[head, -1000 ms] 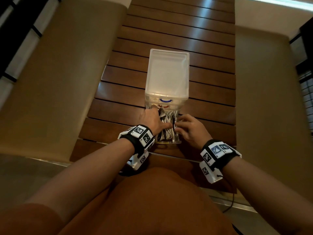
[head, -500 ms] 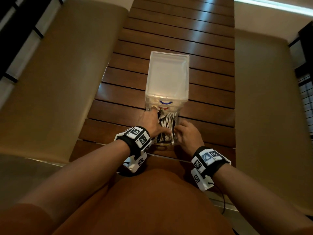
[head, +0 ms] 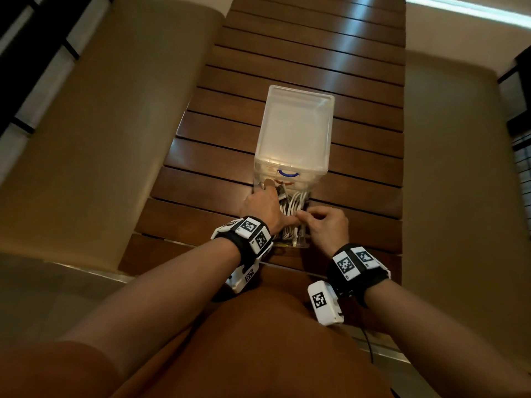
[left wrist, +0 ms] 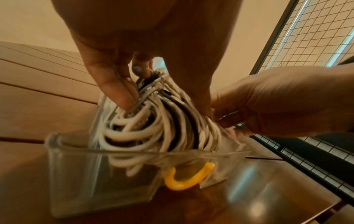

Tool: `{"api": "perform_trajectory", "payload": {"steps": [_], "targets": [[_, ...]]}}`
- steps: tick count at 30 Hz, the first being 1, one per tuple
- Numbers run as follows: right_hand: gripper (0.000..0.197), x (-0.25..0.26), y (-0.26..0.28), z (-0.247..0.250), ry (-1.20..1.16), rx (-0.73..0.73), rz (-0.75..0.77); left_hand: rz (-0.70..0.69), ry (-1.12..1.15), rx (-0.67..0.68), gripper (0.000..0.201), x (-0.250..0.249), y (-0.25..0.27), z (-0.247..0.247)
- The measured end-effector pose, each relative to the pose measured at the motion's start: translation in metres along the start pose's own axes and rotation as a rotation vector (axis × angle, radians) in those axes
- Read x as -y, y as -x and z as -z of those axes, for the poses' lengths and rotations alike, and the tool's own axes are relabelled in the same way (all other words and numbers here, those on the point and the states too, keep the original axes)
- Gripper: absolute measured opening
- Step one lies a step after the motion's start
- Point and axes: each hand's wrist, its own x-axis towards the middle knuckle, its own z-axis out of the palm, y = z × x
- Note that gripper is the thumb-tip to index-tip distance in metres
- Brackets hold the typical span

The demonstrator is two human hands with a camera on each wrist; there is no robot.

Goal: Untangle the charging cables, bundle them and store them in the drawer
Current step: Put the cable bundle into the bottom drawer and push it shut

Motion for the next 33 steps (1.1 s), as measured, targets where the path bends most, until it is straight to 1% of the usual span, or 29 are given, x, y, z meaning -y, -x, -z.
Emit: {"api": "perform_trajectory", "payload": {"steps": [2,3,5,7,8,10,11,12,14,17,19,20,22,24,25,28,30,33], "targets": [[0.026,0.001,-0.003,0.000,-0.001,-0.072,0.038,-0.004,0.011,-0.005,0.095,-0.001,0.001,0.000],[0.028,0.001,-0.004,0.000,0.034,-0.079,0.106,-0.008,0.013,-0.009,0.093,-0.001,0.001,0.000],[0.021,0.000,-0.006,-0.004,0.153,-0.067,0.290,-0.020,0.029,-0.015,0.087,0.000,0.001,0.001],[0.014,-0.001,-0.004,-0.011,0.258,-0.064,0.418,-0.035,0.095,-0.009,0.080,0.007,-0.001,0.004],[0.014,-0.001,-0.002,-0.014,0.284,-0.068,0.443,-0.041,0.150,0.010,0.072,0.012,-0.003,0.005],[0.022,-0.001,-0.001,-0.016,0.302,-0.092,0.468,-0.030,0.287,0.048,0.041,0.024,-0.005,0.008],[0.025,-0.004,-0.002,-0.017,0.305,-0.108,0.501,-0.022,0.336,0.040,0.028,0.029,-0.006,0.008],[0.027,-0.007,-0.003,-0.018,0.317,-0.130,0.551,-0.013,0.368,0.016,0.019,0.034,-0.006,0.008],[0.026,-0.012,-0.005,-0.020,0.374,-0.171,0.647,0.002,0.407,-0.038,0.012,0.037,-0.008,0.007],[0.035,-0.017,-0.009,-0.021,0.550,-0.145,0.744,0.038,0.457,-0.130,0.013,0.036,-0.009,0.004],[0.039,-0.018,-0.010,-0.021,0.663,-0.095,0.774,0.104,0.526,-0.165,0.012,0.038,-0.011,0.001],[0.041,-0.018,-0.011,-0.020,0.712,-0.057,0.788,0.153,0.561,-0.149,0.012,0.040,-0.012,0.001],[0.042,-0.018,-0.014,-0.019,0.767,0.012,0.800,0.270,0.683,-0.069,0.014,0.043,-0.017,0.000],[0.040,-0.016,-0.015,-0.019,0.744,-0.002,0.804,0.372,0.831,-0.004,0.018,0.044,-0.024,0.001],[0.039,-0.015,-0.014,-0.019,0.722,-0.020,0.799,0.385,0.860,-0.003,0.020,0.045,-0.025,0.000],[0.038,-0.015,-0.011,-0.024,0.712,-0.091,0.825,0.338,0.848,-0.090,0.028,0.042,-0.021,-0.002],[0.036,-0.013,-0.009,-0.028,0.647,-0.108,0.847,0.270,0.826,-0.128,0.034,0.043,-0.018,-0.007],[0.035,-0.011,-0.008,-0.030,0.603,-0.101,0.868,0.171,0.693,-0.148,0.032,0.043,-0.018,-0.008]]}}
